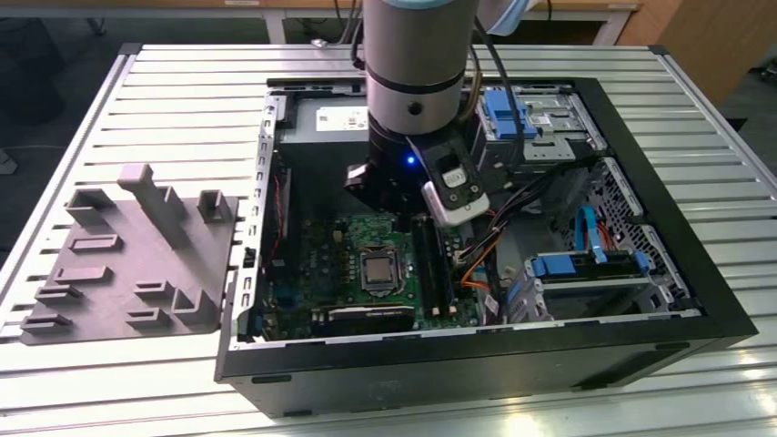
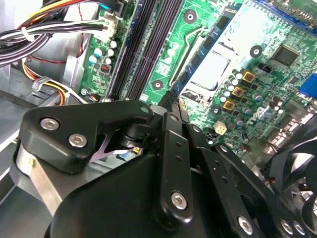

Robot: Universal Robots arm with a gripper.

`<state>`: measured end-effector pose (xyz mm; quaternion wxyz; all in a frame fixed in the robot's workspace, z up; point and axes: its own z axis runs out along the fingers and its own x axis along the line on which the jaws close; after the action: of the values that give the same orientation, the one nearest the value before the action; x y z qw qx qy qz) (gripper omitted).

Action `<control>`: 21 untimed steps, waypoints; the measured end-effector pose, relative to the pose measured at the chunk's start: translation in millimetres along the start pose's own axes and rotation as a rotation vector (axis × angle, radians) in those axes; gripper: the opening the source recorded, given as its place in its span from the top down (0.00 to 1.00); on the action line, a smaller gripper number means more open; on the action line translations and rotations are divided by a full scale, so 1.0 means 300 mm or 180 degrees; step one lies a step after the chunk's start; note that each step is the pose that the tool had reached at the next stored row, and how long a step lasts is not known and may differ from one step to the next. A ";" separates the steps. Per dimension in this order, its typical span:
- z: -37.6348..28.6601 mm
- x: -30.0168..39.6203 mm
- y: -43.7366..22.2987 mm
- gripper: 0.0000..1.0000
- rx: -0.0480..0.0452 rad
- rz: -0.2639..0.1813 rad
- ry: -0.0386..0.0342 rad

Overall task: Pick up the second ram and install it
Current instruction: 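Insert the second ram into the second slot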

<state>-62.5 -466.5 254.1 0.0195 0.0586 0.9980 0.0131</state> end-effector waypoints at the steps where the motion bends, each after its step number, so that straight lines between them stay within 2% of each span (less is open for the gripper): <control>1: 0.001 -0.003 0.000 0.88 0.0000 0.0000 0.0000; 6: 0.003 -0.022 0.002 0.88 -0.0002 -0.0012 0.0000; 11: 0.005 -0.022 0.002 0.88 -0.0005 -0.0087 0.0002; 17: 0.005 -0.023 0.003 0.88 -0.0006 -0.0094 0.0002; 21: 0.007 -0.038 0.004 0.88 -0.0010 -0.0132 0.0004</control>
<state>-50.9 -466.5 252.3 0.0193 0.0378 0.9990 0.0143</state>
